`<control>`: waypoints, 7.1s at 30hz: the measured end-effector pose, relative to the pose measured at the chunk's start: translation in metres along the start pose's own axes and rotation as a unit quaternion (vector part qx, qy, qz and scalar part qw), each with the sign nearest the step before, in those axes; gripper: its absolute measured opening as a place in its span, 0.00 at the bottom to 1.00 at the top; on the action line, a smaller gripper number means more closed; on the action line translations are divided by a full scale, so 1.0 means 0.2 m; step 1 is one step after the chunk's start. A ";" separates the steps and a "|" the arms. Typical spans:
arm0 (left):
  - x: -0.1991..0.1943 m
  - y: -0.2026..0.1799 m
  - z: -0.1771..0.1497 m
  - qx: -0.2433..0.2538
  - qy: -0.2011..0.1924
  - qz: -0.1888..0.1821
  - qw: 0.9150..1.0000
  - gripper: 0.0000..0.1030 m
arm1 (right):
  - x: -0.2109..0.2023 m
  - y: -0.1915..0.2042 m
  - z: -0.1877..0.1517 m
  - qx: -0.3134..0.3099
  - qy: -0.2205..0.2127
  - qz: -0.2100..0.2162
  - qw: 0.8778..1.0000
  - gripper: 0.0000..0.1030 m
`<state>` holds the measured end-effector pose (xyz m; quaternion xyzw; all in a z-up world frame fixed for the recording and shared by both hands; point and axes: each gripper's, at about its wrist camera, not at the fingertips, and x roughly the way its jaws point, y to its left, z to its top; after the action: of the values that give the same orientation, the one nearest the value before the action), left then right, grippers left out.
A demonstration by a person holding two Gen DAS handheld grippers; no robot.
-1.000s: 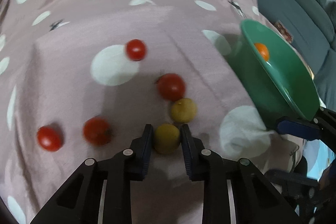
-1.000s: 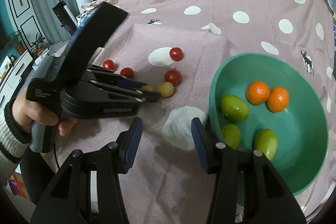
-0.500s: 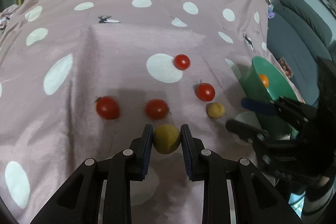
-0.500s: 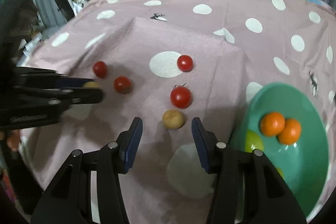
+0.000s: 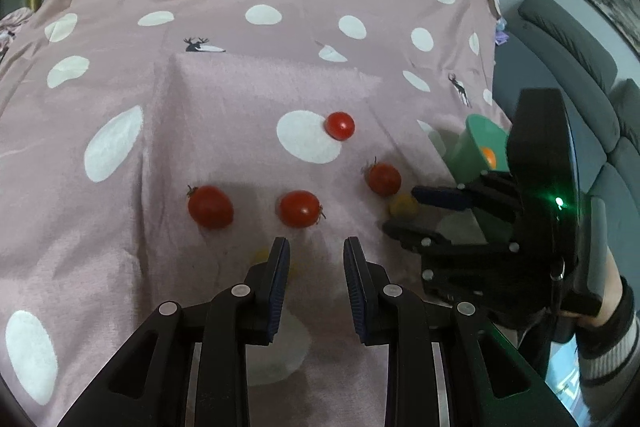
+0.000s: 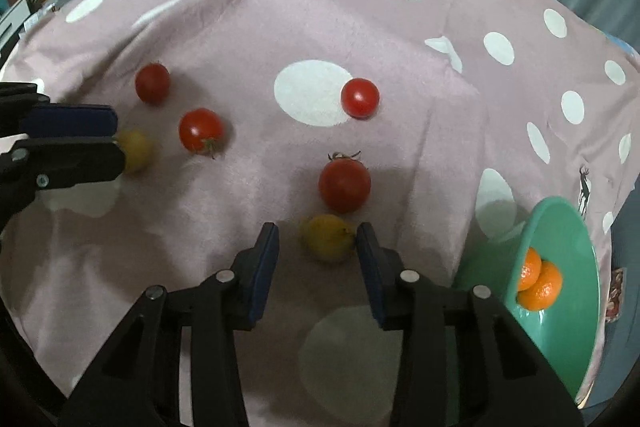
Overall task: Organize fruits
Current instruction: 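Grasp the other small yellow fruit with the right gripper while the left gripper holds its fruit, then carry both small yellow fruits over the green bowl, then open both grippers to drop the yellow fruits into the green bowl, then move both grippers back toward the cherry tomatoes on the cloth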
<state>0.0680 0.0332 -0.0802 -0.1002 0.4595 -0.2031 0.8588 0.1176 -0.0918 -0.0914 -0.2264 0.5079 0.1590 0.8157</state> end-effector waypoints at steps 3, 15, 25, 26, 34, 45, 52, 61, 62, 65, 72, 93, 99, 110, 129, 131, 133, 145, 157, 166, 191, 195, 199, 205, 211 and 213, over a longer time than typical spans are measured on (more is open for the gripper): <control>0.01 0.04 -0.01 -0.007 0.007 -0.002 1.000 0.27 | 0.03 -0.01 0.01 -0.001 0.009 0.009 1.000 0.36; -0.03 0.10 -0.05 -0.003 0.017 0.007 1.000 0.27 | 0.00 -0.04 0.01 0.023 -0.013 0.077 0.997 0.25; -0.02 0.06 -0.08 0.035 0.050 0.029 0.998 0.27 | -0.14 -0.03 -0.12 0.071 -0.077 0.139 0.985 0.25; 0.00 0.04 -0.08 0.044 0.054 0.031 0.997 0.27 | -0.14 -0.03 -0.12 0.073 -0.078 0.142 0.984 0.25; 0.13 -0.02 -0.03 0.063 0.069 0.057 0.994 0.27 | -0.17 -0.05 -0.14 0.076 -0.090 0.155 0.981 0.25; 0.20 -0.01 0.01 0.056 0.072 0.068 0.993 0.28 | -0.17 -0.06 -0.15 0.086 -0.095 0.162 0.979 0.25; 0.20 0.00 0.01 0.042 0.069 0.079 0.994 0.27 | -0.16 -0.07 -0.15 0.094 -0.096 0.163 0.978 0.25; 0.10 -0.01 0.00 0.027 0.057 0.086 0.994 0.26 | -0.19 -0.08 -0.16 0.096 -0.104 0.163 0.976 0.25; 0.09 -0.02 0.00 0.028 0.056 0.085 0.994 0.26 | -0.20 -0.07 -0.16 0.096 -0.104 0.164 0.976 0.25; 0.06 -0.06 -0.01 0.033 0.051 0.089 0.994 0.26 | -0.22 -0.06 -0.17 0.092 -0.109 0.165 0.976 0.25; -0.05 -0.13 -0.01 0.042 0.029 0.093 0.994 0.27 | -0.31 -0.07 -0.20 0.093 -0.124 0.160 0.975 0.25; -0.20 -0.37 0.06 0.080 -0.010 0.100 0.992 0.27 | -0.53 -0.16 -0.29 0.109 -0.176 0.143 0.968 0.25; -0.20 -0.44 0.08 0.094 -0.016 0.098 0.991 0.27 | -0.57 -0.21 -0.32 0.121 -0.186 0.136 0.966 0.25; -0.19 -0.57 0.13 0.123 -0.020 0.093 0.988 0.27 | -0.62 -0.29 -0.38 0.141 -0.201 0.124 0.961 0.25; -0.08 -0.87 0.22 0.182 -0.020 0.069 0.981 0.27 | -0.66 -0.52 -0.54 0.194 -0.216 0.095 0.952 0.25; -0.06 -0.90 0.23 0.186 -0.018 0.067 0.980 0.27 | -0.66 -0.54 -0.56 0.199 -0.217 0.093 0.951 0.25; -0.05 -0.92 0.24 0.191 -0.016 0.067 0.979 0.27 | -0.66 -0.56 -0.57 0.205 -0.217 0.090 0.950 0.25; 0.08 -1.05 0.28 0.221 0.001 0.054 0.974 0.27 | -0.62 -0.67 -0.66 0.236 -0.214 0.080 0.945 0.25; 0.25 -1.14 0.28 0.243 0.029 0.053 0.968 0.27 | -0.54 -0.74 -0.71 0.252 -0.197 0.068 0.945 0.26; 0.34 -1.16 0.26 0.254 0.046 0.063 0.964 0.27 | -0.50 -0.76 -0.73 0.256 -0.185 0.059 0.947 0.26; 0.08 -1.01 0.25 0.215 -0.029 0.147 0.965 0.77 | -0.65 -0.71 -0.71 0.268 -0.230 0.073 0.933 0.59; 0.01 -0.95 0.23 0.202 -0.039 0.157 0.966 0.78 | -0.70 -0.66 -0.68 0.257 -0.241 0.087 0.932 0.61; -0.07 -0.82 0.19 0.175 -0.043 0.166 0.969 0.78 | -0.73 -0.60 -0.65 0.237 -0.243 0.095 0.936 0.61; -0.19 -0.54 0.13 0.108 -0.044 0.195 0.974 0.78 | -0.75 -0.50 -0.59 0.209 -0.240 0.107 0.942 0.61; -0.29 -0.25 0.02 0.038 -0.035 0.224 0.973 0.78 | -0.74 -0.41 -0.54 0.181 -0.232 0.118 0.948 0.61; -0.30 -0.19 -0.02 0.025 -0.030 0.228 0.973 0.78 | -0.73 -0.38 -0.52 0.171 -0.226 0.123 0.951 0.61</control>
<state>0.0251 0.0251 -0.0245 0.0225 0.4393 -0.0105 0.8980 0.0126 -0.2155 0.0161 0.0229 0.3540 0.2160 0.9097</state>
